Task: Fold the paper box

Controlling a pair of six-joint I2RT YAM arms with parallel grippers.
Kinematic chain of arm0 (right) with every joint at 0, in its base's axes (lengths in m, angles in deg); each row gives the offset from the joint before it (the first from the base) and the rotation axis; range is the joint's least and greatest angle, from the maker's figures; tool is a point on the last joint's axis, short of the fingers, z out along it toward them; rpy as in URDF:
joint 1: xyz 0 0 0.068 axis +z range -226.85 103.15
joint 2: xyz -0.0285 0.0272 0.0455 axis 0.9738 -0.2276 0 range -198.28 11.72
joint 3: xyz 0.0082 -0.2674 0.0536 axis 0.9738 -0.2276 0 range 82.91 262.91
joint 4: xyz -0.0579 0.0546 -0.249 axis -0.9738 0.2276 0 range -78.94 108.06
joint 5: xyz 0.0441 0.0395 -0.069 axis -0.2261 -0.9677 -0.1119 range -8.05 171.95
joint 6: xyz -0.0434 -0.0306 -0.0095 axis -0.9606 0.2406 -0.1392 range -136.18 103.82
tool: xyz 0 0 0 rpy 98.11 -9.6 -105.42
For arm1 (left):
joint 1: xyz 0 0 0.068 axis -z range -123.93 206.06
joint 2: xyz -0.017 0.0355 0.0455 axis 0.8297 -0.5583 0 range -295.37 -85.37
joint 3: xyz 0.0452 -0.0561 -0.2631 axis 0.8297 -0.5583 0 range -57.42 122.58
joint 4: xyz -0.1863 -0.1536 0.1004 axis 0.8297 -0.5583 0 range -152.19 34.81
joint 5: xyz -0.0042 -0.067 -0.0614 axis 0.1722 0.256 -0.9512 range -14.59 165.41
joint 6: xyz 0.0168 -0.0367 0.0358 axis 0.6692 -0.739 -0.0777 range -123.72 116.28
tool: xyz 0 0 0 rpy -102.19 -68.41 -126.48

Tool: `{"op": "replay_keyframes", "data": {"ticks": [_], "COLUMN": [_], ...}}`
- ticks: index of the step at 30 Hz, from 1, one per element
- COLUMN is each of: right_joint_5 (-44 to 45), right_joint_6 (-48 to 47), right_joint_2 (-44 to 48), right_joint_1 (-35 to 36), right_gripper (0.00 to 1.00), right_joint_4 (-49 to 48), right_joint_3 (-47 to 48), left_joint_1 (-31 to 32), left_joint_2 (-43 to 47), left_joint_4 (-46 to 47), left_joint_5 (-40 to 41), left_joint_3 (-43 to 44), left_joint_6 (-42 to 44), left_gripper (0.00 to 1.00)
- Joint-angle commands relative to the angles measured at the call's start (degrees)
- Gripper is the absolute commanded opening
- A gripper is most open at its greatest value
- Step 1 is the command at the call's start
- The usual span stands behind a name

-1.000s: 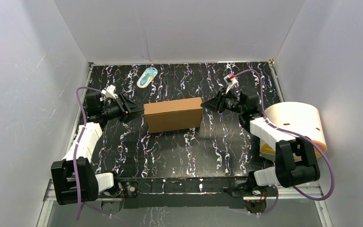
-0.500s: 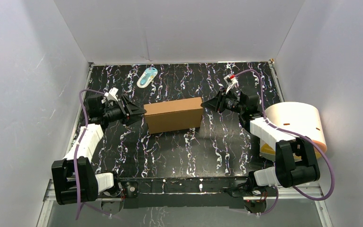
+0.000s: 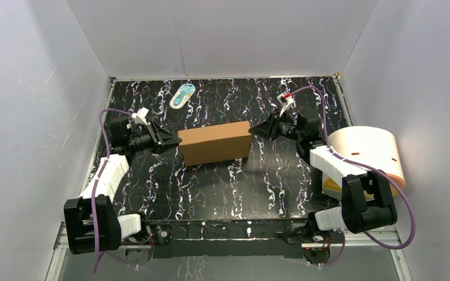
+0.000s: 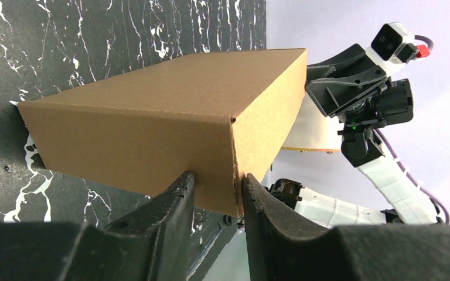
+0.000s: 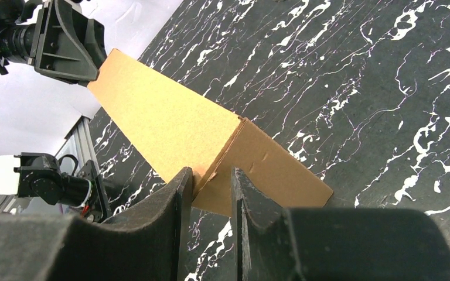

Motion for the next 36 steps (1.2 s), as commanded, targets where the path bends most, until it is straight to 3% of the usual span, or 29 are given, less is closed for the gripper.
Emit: {"op": "replay_keyframes", "data": {"ticks": [1,4,8,16,22,29,33,36], "right_joint_5": [7.78,7.74,7.64,9.98,10.46,10.38,11.15,12.28], "right_joint_6": [-6.13,-6.23,-6.35,-7.6,-7.02,-7.46,-8.2,-9.68], "right_joint_2": [-2.88,-3.01,-3.09,-3.15,-1.3,2.58,6.04,9.52], "right_joint_1": [-0.7,-0.7,-0.7,2.86,4.3,4.27,4.23,4.22], "right_gripper": [0.35,0.35,0.34,0.28,0.31,0.46,0.56,0.65], "right_joint_4": [13.78,13.7,13.69,15.22,15.54,19.53,19.34,19.06], "right_joint_3": [-3.13,-3.26,-3.37,-1.72,1.81,9.13,11.34,11.72], "left_joint_1": [0.43,-0.04,-0.65,-0.65,-0.65,-0.65,0.05,1.11], "left_joint_2": [-0.35,0.06,-1.03,-0.07,3.27,5.11,5.96,5.9], "left_joint_4": [-13.07,-12.96,-9.92,-11.14,-14.64,-20.51,-20.58,-20.96], "left_joint_5": [9.09,10.5,10.26,14.65,16.85,21.34,20.74,19.89], "left_joint_3": [-4.07,-6.41,-9.56,-8.86,-1.73,11.28,16.39,19.28], "left_joint_6": [8.17,7.08,2.39,1.03,3.77,9.85,14.15,17.73], "left_gripper": [0.21,0.16,0.01,0.0,0.26,0.59,0.71,0.74]}}
